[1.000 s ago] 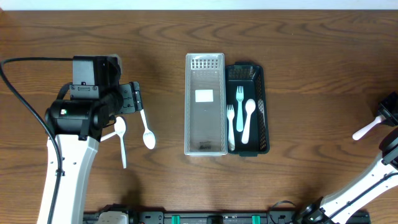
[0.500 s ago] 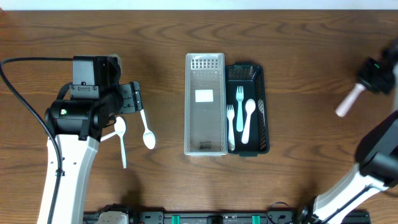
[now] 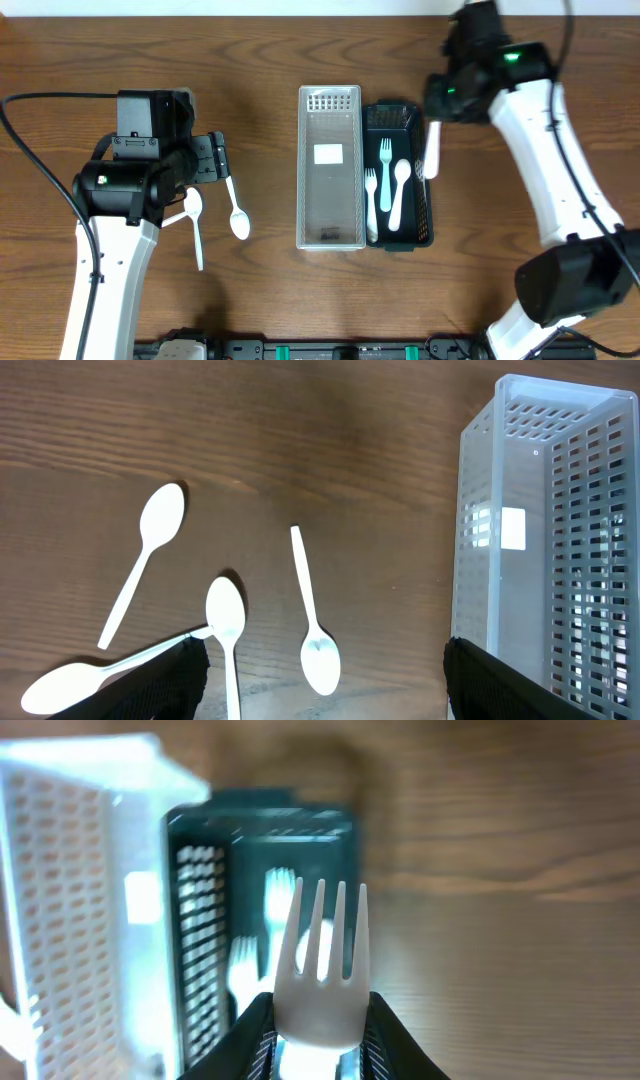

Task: Pack container
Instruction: 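Carry the fork left and release it into the dark basket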

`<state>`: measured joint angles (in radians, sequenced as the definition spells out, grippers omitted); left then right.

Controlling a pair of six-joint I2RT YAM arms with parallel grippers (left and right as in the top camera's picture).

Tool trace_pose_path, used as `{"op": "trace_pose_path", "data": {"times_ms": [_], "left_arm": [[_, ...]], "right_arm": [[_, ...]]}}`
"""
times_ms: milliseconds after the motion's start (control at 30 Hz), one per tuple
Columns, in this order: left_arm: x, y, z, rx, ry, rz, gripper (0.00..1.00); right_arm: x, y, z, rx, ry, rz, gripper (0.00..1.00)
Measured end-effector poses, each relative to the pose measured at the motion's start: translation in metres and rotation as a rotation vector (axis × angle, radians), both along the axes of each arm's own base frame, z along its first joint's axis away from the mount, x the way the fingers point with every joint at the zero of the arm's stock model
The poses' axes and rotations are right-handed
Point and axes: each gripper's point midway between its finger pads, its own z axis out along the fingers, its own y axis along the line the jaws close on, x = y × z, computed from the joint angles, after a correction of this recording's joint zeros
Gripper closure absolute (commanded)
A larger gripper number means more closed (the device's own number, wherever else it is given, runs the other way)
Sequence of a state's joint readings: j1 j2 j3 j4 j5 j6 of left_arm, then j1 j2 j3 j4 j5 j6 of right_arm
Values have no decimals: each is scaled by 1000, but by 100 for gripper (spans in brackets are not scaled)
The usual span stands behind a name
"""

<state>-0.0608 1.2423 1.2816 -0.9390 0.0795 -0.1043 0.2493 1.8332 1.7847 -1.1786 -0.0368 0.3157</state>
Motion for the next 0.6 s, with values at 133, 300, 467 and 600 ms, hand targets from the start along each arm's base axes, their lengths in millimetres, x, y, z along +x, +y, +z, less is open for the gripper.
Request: {"op": "trace_pose_path", "data": {"times_ms": [133, 300, 467, 600], "left_arm": [[-1, 0, 0, 0, 3, 0, 22], [-1, 0, -1, 0, 5, 0, 22], [-1, 0, -1, 0, 5, 0, 21], [-1, 0, -1, 0, 5, 0, 21]], "right_arm": [[-10, 24, -25, -18, 83, 40, 98], [-17, 42, -63, -50, 183, 73, 82], [-20, 47, -80, -64, 228, 73, 58], [-19, 47, -81, -64, 227, 70, 49]]}}
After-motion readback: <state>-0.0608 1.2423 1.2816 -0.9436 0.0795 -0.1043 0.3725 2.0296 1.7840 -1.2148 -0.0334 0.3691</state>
